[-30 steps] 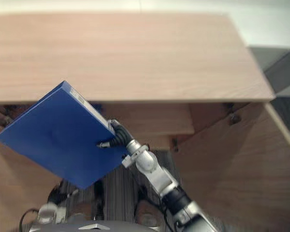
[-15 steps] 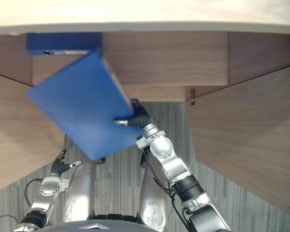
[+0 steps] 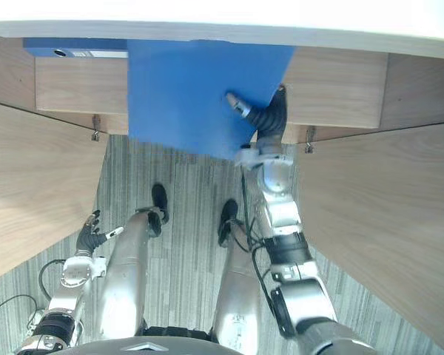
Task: Walk over to the cabinet, pick up the folder, carry it to the office cabinet, place the folder inside the office cabinet, then close the office cabinet door
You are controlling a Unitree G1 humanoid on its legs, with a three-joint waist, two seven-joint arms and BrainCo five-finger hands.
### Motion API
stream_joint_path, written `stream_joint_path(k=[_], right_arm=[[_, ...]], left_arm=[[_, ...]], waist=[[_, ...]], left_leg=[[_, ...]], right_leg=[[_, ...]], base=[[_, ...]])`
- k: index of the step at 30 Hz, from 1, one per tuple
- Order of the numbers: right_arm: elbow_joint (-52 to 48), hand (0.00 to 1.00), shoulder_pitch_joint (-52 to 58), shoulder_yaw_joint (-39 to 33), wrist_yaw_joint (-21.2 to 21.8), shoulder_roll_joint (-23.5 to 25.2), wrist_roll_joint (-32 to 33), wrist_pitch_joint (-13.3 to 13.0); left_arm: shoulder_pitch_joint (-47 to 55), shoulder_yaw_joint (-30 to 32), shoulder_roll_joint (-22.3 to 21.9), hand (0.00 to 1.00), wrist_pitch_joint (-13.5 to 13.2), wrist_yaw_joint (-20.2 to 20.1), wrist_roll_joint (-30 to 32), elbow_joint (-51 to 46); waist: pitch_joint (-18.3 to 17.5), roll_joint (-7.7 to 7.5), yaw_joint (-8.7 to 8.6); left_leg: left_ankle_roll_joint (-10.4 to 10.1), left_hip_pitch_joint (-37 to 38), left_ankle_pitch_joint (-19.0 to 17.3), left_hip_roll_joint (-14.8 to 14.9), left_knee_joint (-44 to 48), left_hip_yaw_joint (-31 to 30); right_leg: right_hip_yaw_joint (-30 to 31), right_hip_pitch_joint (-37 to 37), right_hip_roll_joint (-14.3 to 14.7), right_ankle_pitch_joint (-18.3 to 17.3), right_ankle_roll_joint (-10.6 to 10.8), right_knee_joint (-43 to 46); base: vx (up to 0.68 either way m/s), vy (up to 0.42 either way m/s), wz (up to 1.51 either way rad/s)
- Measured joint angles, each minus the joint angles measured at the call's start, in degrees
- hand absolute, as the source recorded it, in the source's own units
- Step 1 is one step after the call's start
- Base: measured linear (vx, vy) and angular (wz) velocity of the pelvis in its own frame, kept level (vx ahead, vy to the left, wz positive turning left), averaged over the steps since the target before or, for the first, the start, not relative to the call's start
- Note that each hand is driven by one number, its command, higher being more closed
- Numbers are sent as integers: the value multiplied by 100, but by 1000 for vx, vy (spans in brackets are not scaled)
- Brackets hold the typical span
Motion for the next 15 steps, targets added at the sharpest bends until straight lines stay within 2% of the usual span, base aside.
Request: stream_joint_path(k=[8, 10, 15], right_arm=[[1086, 100, -1246, -253, -342, 17, 673, 13], [1467, 100, -1525, -412, -427, 9, 722, 45], [2300, 100, -2171, -543, -754, 9, 893, 201]], left_arm=[[-265, -50, -223, 0, -22, 177, -218, -191], [-350, -171, -370, 0, -46, 233, -226, -196], [-490, -157, -383, 0, -24, 388, -229, -150]], waist=[[-6, 10, -6], [-19, 34, -44], [-28, 35, -40]], left_leg=[[11, -250, 7, -14, 85, -35], [28, -312, 20, -44, 85, -98], [35, -506, 64, -42, 81, -113]], right_leg=[[-47, -196, -38, -5, -9, 82], [-123, -202, -70, -6, -11, 62], [-139, -389, -69, 18, -24, 58]], base=[[15, -24, 3], [-10, -27, 12], [11, -39, 2]])
